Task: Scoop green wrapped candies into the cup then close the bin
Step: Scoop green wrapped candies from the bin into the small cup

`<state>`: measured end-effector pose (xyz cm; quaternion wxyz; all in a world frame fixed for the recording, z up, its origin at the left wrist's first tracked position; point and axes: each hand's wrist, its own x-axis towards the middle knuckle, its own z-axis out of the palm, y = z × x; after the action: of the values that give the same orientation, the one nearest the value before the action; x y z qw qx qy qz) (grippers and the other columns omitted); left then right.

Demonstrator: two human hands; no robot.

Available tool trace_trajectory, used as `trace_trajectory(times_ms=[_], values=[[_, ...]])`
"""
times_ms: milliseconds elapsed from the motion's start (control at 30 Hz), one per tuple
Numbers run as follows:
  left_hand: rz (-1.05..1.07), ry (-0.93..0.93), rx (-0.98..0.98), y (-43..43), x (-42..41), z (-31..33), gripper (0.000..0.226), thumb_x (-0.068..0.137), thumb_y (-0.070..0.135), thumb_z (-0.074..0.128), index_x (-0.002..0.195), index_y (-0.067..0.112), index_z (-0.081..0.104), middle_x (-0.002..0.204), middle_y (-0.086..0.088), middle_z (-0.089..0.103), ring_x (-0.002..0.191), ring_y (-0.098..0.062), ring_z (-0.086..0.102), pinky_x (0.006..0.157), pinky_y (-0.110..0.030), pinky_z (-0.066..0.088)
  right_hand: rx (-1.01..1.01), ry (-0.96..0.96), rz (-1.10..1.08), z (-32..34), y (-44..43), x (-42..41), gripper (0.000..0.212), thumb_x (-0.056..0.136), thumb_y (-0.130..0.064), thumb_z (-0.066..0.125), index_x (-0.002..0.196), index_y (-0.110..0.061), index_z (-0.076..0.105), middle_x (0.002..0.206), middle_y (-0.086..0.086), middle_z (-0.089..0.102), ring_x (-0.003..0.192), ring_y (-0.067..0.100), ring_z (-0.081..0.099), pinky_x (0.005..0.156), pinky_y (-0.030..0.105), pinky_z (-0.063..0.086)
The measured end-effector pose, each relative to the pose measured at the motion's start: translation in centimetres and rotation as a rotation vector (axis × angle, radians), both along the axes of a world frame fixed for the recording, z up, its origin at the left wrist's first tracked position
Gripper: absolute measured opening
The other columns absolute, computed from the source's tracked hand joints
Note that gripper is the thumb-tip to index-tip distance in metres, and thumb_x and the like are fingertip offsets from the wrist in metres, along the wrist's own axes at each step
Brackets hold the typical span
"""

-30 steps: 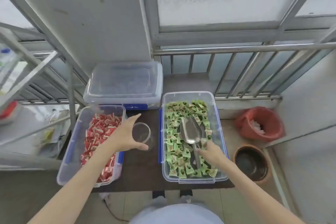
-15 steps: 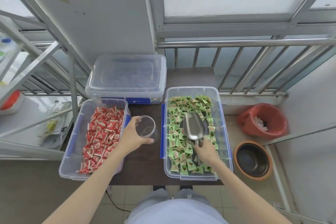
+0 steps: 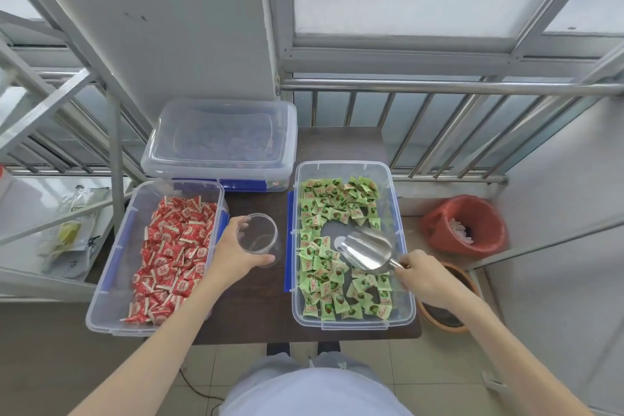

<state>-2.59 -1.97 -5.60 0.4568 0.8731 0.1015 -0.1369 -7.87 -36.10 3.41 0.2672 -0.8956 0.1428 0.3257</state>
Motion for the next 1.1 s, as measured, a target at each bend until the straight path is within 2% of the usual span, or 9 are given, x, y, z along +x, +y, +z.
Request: trace_trajectory(times_ms=[67,167,233,367,433,500,633,833,1100], values=[[0.006,-0.011,-0.004,-0.1,-0.2,-0.1,0.091,0.059,0.025,0.096,0.134,0.024,0.044,0.138,0.001,0.052,0.122,-0.014,0.049,0.098,-0.029,0.041,-0.135,0.062,0.129,3.1,-0.7,0.1,0.033,0.095,-0.022,0.049,0.065,-0.011,0.042,0.064,0.005,0.052,0.056,0.021,0.044,0.051,0.031,0.031],[0.007,-0.017,-0.001,-0.3,-0.3,0.0,0.091,0.06,0.024,0.095,0.135,0.024,0.043,0.141,0.0,0.051,0.118,-0.01,0.046,0.097,-0.028,0.04,-0.388,0.154,0.364,6.0,0.0,0.4,0.02,0.095,-0.024,0.049,0.103,-0.007,0.054,0.11,0.012,0.064,0.091,0.03,0.061,0.068,0.031,0.041],[0.006,-0.018,-0.006,-0.4,-0.4,0.0,0.091,0.061,0.023,0.095,0.135,0.023,0.044,0.141,-0.001,0.051,0.12,-0.011,0.047,0.096,-0.028,0.04,-0.476,0.208,0.489,6.4,1.4,0.8,0.029,0.094,-0.018,0.048,0.119,-0.006,0.052,0.12,0.013,0.061,0.097,0.031,0.059,0.074,0.032,0.041],[0.002,-0.013,-0.008,-0.3,-0.4,0.1,0.091,0.061,0.021,0.095,0.136,0.022,0.044,0.142,-0.002,0.05,0.126,-0.017,0.048,0.097,-0.028,0.04,-0.424,0.329,0.586,4.4,3.6,2.3,0.011,0.088,-0.008,0.045,0.09,-0.005,0.056,0.068,0.006,0.054,0.058,0.023,0.05,0.052,0.028,0.038],[0.0,-0.011,-0.006,-0.3,-0.4,0.2,0.091,0.06,0.022,0.095,0.136,0.023,0.044,0.14,-0.001,0.05,0.122,-0.013,0.047,0.097,-0.028,0.04,-0.345,0.34,0.511,2.7,2.8,2.8,0.017,0.087,-0.007,0.047,0.073,-0.008,0.055,0.056,0.003,0.049,0.045,0.017,0.045,0.045,0.024,0.036],[-0.001,-0.008,-0.006,-0.2,-0.3,0.1,0.091,0.059,0.024,0.095,0.135,0.025,0.044,0.137,0.002,0.051,0.121,-0.013,0.048,0.097,-0.029,0.04,-0.257,0.352,0.424,1.8,1.5,2.5,0.026,0.091,-0.012,0.051,0.065,-0.018,0.049,0.063,0.0,0.053,0.049,0.01,0.046,0.048,0.02,0.04],[-0.003,0.009,-0.004,0.0,-0.2,0.0,0.092,0.059,0.03,0.094,0.135,0.029,0.043,0.132,0.007,0.049,0.12,-0.012,0.048,0.096,-0.029,0.041,-0.136,0.331,0.266,0.7,1.2,-0.1,0.031,0.094,-0.017,0.051,0.064,-0.021,0.043,0.07,0.0,0.05,0.055,0.008,0.043,0.05,0.014,0.036],[0.01,-0.014,-0.006,0.1,-0.4,-0.7,0.09,0.059,0.027,0.095,0.132,0.026,0.044,0.133,0.005,0.05,0.122,-0.013,0.048,0.098,-0.03,0.041,0.082,0.143,-0.109,-4.4,5.1,-2.1,0.034,0.092,-0.023,0.055,0.063,-0.014,0.039,0.06,0.003,0.044,0.051,0.019,0.037,0.049,0.028,0.028],[0.012,-0.004,0.013,-0.1,-0.1,-1.0,0.089,0.058,0.031,0.095,0.13,0.032,0.043,0.131,0.009,0.051,0.12,-0.011,0.05,0.099,-0.029,0.043,0.098,-0.088,-0.326,-7.8,9.7,1.7,0.031,0.093,-0.014,0.049,0.064,-0.012,0.037,0.061,0.003,0.042,0.05,0.017,0.038,0.046,0.028,0.022]])
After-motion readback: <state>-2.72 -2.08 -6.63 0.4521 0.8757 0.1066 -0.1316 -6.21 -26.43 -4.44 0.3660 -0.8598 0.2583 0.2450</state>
